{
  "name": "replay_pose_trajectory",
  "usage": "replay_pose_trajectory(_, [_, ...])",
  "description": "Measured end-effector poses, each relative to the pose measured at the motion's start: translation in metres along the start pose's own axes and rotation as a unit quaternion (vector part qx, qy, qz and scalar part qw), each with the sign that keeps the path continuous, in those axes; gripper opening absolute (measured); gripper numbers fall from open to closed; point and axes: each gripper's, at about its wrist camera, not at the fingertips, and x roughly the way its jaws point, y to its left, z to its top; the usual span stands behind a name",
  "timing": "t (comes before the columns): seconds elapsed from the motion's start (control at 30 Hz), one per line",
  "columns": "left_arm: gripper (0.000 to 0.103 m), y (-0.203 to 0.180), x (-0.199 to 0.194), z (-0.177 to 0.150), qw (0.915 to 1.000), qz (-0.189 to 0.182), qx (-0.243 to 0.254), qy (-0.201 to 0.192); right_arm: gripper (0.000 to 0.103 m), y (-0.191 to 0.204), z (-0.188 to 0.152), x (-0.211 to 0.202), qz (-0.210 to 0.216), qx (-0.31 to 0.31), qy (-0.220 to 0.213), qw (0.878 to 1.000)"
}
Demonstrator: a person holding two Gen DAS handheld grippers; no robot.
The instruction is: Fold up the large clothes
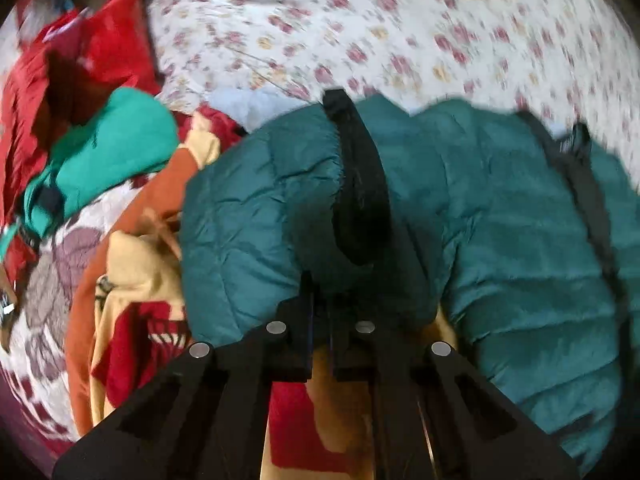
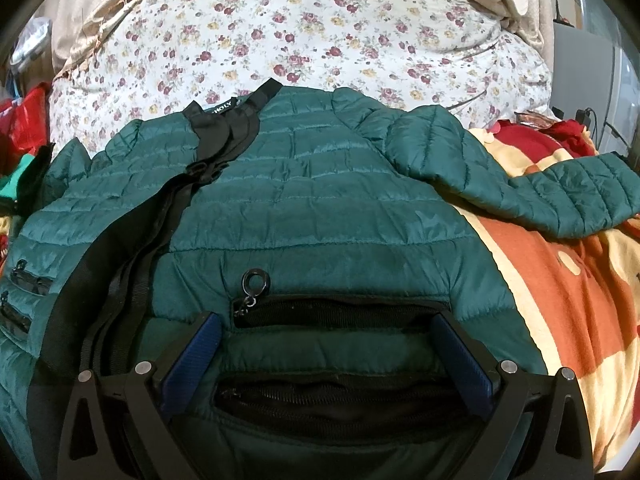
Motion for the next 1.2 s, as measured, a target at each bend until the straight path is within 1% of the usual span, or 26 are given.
replay_pose_trajectory(0.13, [0.003,0.013,-0.036,0.008,0.9977,-0.049,-0.047,-0.004,0.103,0.0,0.0,0.001,0.002,0.001,0.002,1.0])
replay_pose_trajectory(0.23, [0.003,-0.001,-0.079,0.017,0.9953,-0.082,-0.043,-0.025,0.103,-0.002,0.001,-0.001,0.009,0.006,0.002,1.0])
replay_pose_trajectory(0.3, [0.003,-0.018,-0.107,0.026,0.9927,-0.108,-0.032,-0.043,0.103,-0.008,0.001,-0.007,0.023,0.02,-0.002,1.0])
replay_pose_trajectory(0.37, [0.003,-0.042,-0.141,0.032,0.9877,-0.143,-0.018,-0.06,0.103,-0.017,0.002,-0.014,0.039,0.045,-0.009,0.998])
replay_pose_trajectory(0.47, [0.003,-0.076,-0.169,0.042,0.9798,-0.188,0.0,-0.068,0.103,-0.033,0.003,-0.02,0.059,0.089,-0.009,0.994])
replay_pose_trajectory(0.53, [0.003,-0.107,-0.185,0.044,0.9734,-0.218,0.015,-0.07,0.103,-0.044,0.002,-0.021,0.07,0.115,-0.007,0.991])
replay_pose_trajectory(0.6, [0.003,-0.146,-0.196,0.045,0.9676,-0.239,0.042,-0.071,0.103,-0.054,0.002,-0.024,0.077,0.136,-0.007,0.988])
replay_pose_trajectory(0.67, [0.003,-0.187,-0.205,0.041,0.9621,-0.253,0.073,-0.071,0.103,-0.063,0.002,-0.027,0.08,0.155,-0.01,0.985])
replay_pose_trajectory(0.77, [0.004,-0.239,-0.206,0.035,0.9587,-0.257,0.107,-0.057,0.103,-0.075,0.002,-0.03,0.091,0.178,-0.01,0.98])
replay_pose_trajectory(0.83, [0.011,-0.26,-0.199,0.029,0.9549,-0.268,0.124,-0.037,0.103,-0.085,0.003,-0.028,0.107,0.199,-0.004,0.974])
replay_pose_trajectory(0.87, [0.016,-0.267,-0.195,0.027,0.9514,-0.279,0.127,-0.024,0.103,-0.089,0.003,-0.027,0.113,0.209,-0.002,0.971])
replay_pose_trajectory(0.9, [0.021,-0.273,-0.19,0.022,0.9467,-0.295,0.129,-0.007,0.103,-0.093,0.003,-0.027,0.116,0.214,-0.001,0.97])
replay_pose_trajectory(0.93, [0.023,-0.277,-0.186,0.018,0.9438,-0.304,0.131,0.005,0.103,-0.098,0.004,-0.026,0.12,0.224,0.0,0.967])
replay_pose_trajectory(0.97, [0.029,-0.28,-0.182,0.014,0.9425,-0.306,0.135,0.012,0.103,-0.1,0.003,-0.025,0.121,0.228,0.001,0.966])
replay_pose_trajectory(1.0, [0.034,-0.281,-0.182,0.006,0.9429,-0.303,0.137,0.015,0.103,-0.104,0.003,-0.024,0.127,0.237,0.001,0.963])
replay_pose_trajectory(1.1, [0.038,-0.272,-0.179,-0.009,0.9446,-0.297,0.138,0.019,0.103,-0.109,0.002,-0.024,0.139,0.248,0.001,0.959])
replay_pose_trajectory(1.13, [0.041,-0.267,-0.177,-0.015,0.9462,-0.292,0.138,0.02,0.103,-0.109,0.002,-0.025,0.139,0.247,0.0,0.959])
replay_pose_trajectory(1.2, [0.042,-0.254,-0.177,-0.028,0.9526,-0.27,0.138,0.015,0.103,-0.105,0.002,-0.025,0.135,0.237,0.0,0.962])
